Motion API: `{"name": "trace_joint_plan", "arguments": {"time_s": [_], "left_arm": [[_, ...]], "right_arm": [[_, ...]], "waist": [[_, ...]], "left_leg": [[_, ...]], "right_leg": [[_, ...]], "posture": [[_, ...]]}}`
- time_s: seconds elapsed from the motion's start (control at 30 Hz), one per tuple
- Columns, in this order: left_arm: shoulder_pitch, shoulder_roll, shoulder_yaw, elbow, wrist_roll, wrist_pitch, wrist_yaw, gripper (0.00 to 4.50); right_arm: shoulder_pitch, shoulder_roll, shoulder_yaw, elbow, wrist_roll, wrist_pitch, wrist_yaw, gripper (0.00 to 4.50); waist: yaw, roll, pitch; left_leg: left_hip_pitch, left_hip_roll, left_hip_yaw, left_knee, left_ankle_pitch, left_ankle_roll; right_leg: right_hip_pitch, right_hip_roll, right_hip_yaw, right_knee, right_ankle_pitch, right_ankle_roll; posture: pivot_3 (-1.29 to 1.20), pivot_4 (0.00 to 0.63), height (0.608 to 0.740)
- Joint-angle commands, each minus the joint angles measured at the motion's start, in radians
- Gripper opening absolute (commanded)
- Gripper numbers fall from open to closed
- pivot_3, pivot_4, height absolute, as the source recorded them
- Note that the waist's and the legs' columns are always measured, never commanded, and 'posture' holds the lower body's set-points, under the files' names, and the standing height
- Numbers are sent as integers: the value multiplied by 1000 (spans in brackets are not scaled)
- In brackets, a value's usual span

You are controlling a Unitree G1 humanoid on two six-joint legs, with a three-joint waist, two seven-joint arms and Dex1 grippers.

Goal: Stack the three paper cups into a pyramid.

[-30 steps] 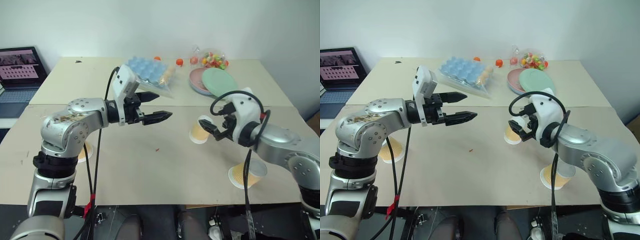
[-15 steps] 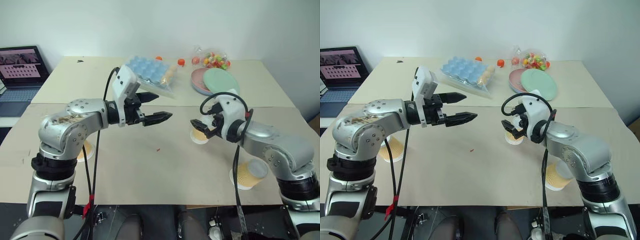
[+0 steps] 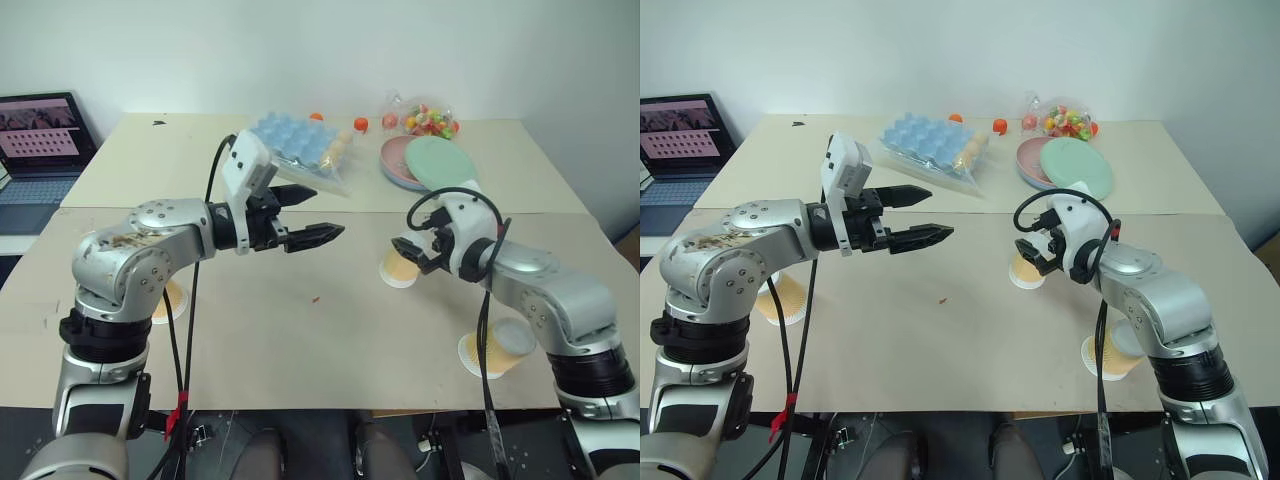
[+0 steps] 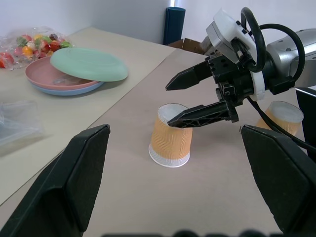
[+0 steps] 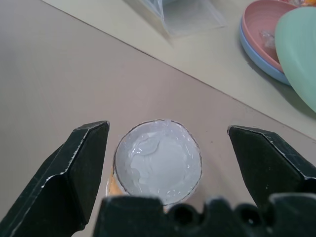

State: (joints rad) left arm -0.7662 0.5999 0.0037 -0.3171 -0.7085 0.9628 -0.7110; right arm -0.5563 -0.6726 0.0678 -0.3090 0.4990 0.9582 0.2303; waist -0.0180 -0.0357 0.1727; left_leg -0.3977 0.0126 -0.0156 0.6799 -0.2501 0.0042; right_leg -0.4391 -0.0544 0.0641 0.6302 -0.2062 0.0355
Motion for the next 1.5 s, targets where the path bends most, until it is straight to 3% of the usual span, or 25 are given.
{"name": "trace_joint_plan", "arguments": {"time_s": [0.03,0.47,0.57,0.67,0.7,0.93,1.1,1.3,1.5], "left_arm": [[-8,10,22,-33,-6,-8,2,4500],[-22,15,19,-28,-5,-4,0,4500],[-23,14,19,-30,-6,-2,1,4500],[-27,16,19,-28,-6,-1,-1,4500],[-27,17,19,-28,-6,-1,-1,4500],[-21,52,22,-29,-8,1,-24,4500],[35,208,21,-24,29,-12,-119,4500],[101,369,4,-2,98,-106,-249,4500],[97,397,9,30,132,-147,-286,4500]], "right_arm": [[10,15,-30,-7,-37,-39,18,4473],[48,53,-35,24,-121,-77,76,4473],[43,64,-47,34,-127,-81,84,3783],[39,72,-46,32,-137,-81,95,2808],[39,74,-46,31,-141,-80,98,2745],[12,89,-74,-7,-116,-34,112,2732],[-65,102,-94,-153,16,163,154,2732],[-107,172,-28,-265,81,313,132,2732],[-116,234,83,-239,37,268,115,2732]], "waist": [[0,0,0],[0,0,0],[0,0,0],[0,0,0],[0,0,0],[-2,0,0],[-17,0,0],[-25,0,0],[-20,0,0]], "left_leg": [[0,0,0,0,0,0],[0,0,0,0,0,0],[1,0,0,0,0,0],[1,0,0,0,0,0],[1,0,0,0,0,0],[1,0,0,0,0,0],[1,0,0,0,0,0],[3,1,-2,-1,0,0],[2,0,-1,0,0,0]], "right_leg": [[0,0,0,0,0,0],[0,0,0,0,0,0],[0,0,0,1,0,0],[0,0,0,1,0,0],[0,0,0,1,0,0],[0,0,0,1,0,0],[0,0,0,1,0,0],[1,1,-1,2,1,-1],[1,0,-1,2,1,-1]], "posture": [[0,150,736],[0,150,736],[0,150,736],[0,150,736],[0,150,736],[0,150,736],[0,150,736],[0,150,736],[0,150,736]]}}
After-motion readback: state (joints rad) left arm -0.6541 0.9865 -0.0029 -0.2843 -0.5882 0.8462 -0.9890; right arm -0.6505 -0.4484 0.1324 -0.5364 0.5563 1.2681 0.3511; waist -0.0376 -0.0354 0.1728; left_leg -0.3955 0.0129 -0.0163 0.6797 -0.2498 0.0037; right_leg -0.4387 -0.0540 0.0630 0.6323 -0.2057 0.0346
